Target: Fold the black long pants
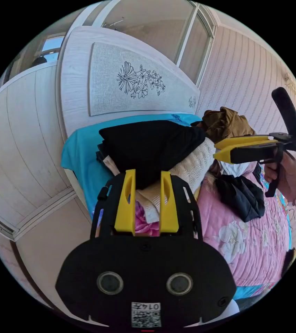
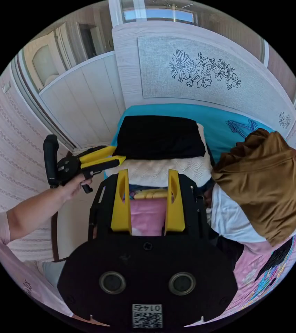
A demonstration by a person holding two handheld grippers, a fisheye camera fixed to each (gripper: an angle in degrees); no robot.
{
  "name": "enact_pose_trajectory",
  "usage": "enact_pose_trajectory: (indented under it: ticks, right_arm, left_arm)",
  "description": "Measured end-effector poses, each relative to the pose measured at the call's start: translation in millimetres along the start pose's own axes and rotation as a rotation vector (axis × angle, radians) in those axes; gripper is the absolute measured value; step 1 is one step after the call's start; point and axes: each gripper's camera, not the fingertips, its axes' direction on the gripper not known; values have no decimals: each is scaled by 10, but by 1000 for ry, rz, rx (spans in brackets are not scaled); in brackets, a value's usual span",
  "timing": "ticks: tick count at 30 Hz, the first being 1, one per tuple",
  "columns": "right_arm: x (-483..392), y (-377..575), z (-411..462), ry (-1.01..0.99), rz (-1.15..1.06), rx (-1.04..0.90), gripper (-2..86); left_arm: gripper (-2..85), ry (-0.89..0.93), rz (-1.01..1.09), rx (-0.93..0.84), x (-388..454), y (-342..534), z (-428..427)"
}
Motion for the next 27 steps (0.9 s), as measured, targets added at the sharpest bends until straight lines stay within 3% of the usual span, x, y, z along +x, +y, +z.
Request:
enact_pose_trajectory:
  ticks: [4,9,13,19,21,23,24,27]
  right_arm:
    - [187,-408,399,-51,132,-11,141]
    - [314,-521,399,-50,150,-71,32]
    - [372,-190,-266,-84,93,84,17]
    - [268,1313,-1527,-133,211,312,13]
    - [147,1981,-1746,-123,284,318,13]
    - [-1,2930,-1899,-80,451,274,13]
    - [-28,3166,-1897,-63,501,249,13]
    - [-103,4220,-1709,-15,794,53,14]
  left_arm:
    - [70,39,7,-6,-90,-84,19]
    - [43,148,99,-12,22,-371,-316]
    - [43,234,293,127,541,-489,-1026]
    - [45,632,547,183,1826,-17,-2031]
    - [47,846,574,54,2367,491,-2111]
    - [48,946,560,-103,2778,1003,-1982]
    - [49,966,520,-237,3010,1355,-1838]
    - [17,886,524,-418,3336,2064,-1617]
